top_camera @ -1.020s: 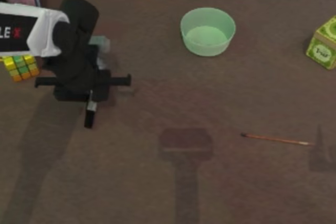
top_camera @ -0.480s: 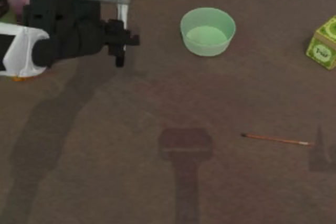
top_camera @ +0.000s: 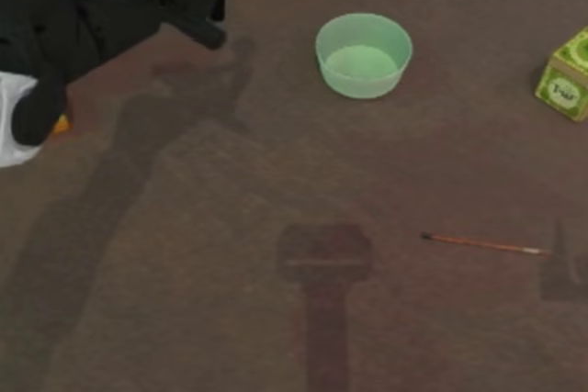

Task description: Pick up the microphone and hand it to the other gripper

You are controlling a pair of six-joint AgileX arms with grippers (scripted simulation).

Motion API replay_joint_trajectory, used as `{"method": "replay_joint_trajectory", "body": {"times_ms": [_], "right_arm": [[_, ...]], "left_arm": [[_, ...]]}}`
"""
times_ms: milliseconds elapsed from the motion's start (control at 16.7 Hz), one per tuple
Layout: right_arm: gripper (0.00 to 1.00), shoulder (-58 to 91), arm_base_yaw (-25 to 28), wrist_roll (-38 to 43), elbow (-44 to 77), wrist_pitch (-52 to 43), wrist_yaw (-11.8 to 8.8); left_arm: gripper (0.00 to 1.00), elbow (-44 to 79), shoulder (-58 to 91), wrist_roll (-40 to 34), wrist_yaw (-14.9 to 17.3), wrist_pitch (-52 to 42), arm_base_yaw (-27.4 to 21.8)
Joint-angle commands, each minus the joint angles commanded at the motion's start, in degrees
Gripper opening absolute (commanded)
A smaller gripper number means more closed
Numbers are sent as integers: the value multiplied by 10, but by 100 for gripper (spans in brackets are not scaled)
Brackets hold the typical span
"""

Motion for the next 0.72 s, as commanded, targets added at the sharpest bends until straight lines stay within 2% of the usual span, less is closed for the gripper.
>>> {"method": "replay_joint_trajectory", "body": {"times_ms": [120,420,540,720], "right_arm": [[100,0,0,0,0,0,0],[100,0,0,0,0,0,0],[100,0,0,0,0,0,0],[100,0,0,0,0,0,0]], "left_arm": [[0,-7,-11,5,10,20,1],[0,-5,-10,6,7,20,-3],[0,-11,-19,5,-14,23,-24],[0,-31,-46,1,-77,28,-84]]}}
